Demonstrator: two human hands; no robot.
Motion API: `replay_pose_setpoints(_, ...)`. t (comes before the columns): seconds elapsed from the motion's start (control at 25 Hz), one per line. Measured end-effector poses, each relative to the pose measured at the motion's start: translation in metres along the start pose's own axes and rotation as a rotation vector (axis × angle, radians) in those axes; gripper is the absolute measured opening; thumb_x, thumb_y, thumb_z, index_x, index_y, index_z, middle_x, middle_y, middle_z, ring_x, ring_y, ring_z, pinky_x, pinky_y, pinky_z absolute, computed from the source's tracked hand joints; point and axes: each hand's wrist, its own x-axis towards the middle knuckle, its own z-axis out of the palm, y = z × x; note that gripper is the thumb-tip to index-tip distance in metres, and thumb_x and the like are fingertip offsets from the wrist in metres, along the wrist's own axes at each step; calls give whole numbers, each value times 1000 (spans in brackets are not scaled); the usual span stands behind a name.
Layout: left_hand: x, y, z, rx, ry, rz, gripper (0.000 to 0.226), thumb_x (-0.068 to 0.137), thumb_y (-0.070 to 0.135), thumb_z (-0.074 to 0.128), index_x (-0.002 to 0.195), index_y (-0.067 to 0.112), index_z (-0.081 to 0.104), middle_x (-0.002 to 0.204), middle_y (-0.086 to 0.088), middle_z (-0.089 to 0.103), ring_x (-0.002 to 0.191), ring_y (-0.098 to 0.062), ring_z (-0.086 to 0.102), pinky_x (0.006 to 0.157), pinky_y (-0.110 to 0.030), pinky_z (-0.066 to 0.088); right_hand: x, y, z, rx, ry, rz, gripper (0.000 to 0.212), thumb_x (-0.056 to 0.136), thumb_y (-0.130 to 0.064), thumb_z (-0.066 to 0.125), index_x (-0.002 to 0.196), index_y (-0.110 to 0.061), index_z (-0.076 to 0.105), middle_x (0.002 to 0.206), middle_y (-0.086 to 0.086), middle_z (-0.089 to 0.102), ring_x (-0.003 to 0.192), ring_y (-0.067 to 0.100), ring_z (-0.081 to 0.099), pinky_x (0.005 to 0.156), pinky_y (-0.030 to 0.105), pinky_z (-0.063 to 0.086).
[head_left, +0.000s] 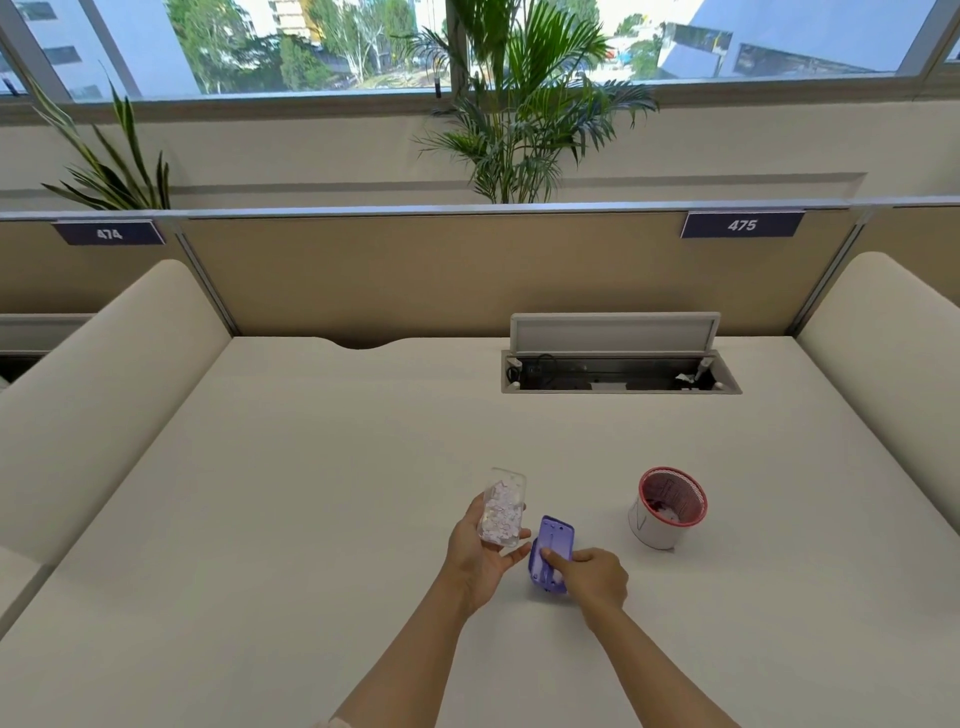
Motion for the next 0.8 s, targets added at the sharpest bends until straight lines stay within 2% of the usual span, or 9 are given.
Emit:
replay_pose_setpoints(0.08, 0, -1, 1, 4, -9, -21, 43, 103, 35, 43, 128, 6, 63, 108, -15, 71, 73, -28, 63, 75, -42, 55, 1, -5, -7, 19, 28, -14, 50, 74, -48, 81, 100, -7, 71, 98, 10, 74, 89, 27, 66, 72, 31, 44)
replay_pose_setpoints(0.16, 1, -2, 1, 20, -20, -47, 41, 102, 34, 44, 125, 6, 64, 105, -15, 73, 66, -27, 68, 73, -41, 56, 4, -16, -16, 89, 30, -96, 40, 87, -44, 70, 107, -9, 68, 108, 8, 73, 96, 25, 65, 80, 29, 43)
replay_pose_setpoints(0.24, 1, -5, 2, 52, -36, -80, 39, 102, 33, 45, 119, 5, 66, 101, -16, 73, 66, -27, 68, 72, -41, 54, 7, -31, -25, 197, -47, -213, 28, 98, -34, 56, 98, -12, 73, 101, 7, 76, 89, 20, 66, 84, 32, 49)
replay_pose_setpoints(0.32, 0, -8, 4, 85, -38, -107, 36, 101, 32, 46, 115, 6, 67, 96, -18, 72, 68, -29, 64, 69, -40, 52, 7, -43, -35, 291, -138, -287, 29, 101, -28, 51, 93, -15, 75, 91, 3, 76, 86, 18, 69, 88, 34, 55)
replay_pose_setpoints(0.44, 2, -12, 8, 125, -28, -125, 32, 101, 29, 45, 110, 7, 66, 80, -14, 74, 56, -26, 63, 62, -34, 48, 10, -50, -45, 376, -238, -328, 24, 100, -20, 55, 94, -12, 78, 88, 3, 76, 83, 17, 69, 82, 28, 56)
replay_pose_setpoints(0.52, 2, -14, 10, 161, -26, -129, 32, 101, 29, 44, 106, 8, 67, 77, -12, 74, 55, -24, 61, 61, -33, 45, 12, -49, -51, 398, -280, -329, 18, 95, -16, 63, 97, -8, 79, 87, 6, 76, 80, 17, 67, 77, 26, 55)
replay_pose_setpoints(0.72, -2, -17, 19, 213, -58, -158, 31, 100, 29, 45, 110, 9, 67, 100, -17, 69, 63, -26, 59, 63, -35, 46, 15, -40, -66, 443, -317, -297, 20, 92, -7, 67, 105, 4, 76, 95, 16, 75, 79, 19, 67, 77, 25, 58)
replay_pose_setpoints(0.8, -2, -20, 25, 224, -71, -166, 34, 102, 28, 42, 116, 7, 65, 100, -17, 69, 62, -27, 64, 60, -33, 51, 17, -36, -72, 462, -301, -299, 21, 92, -2, 65, 108, 9, 73, 92, 15, 74, 78, 19, 67, 75, 21, 60)
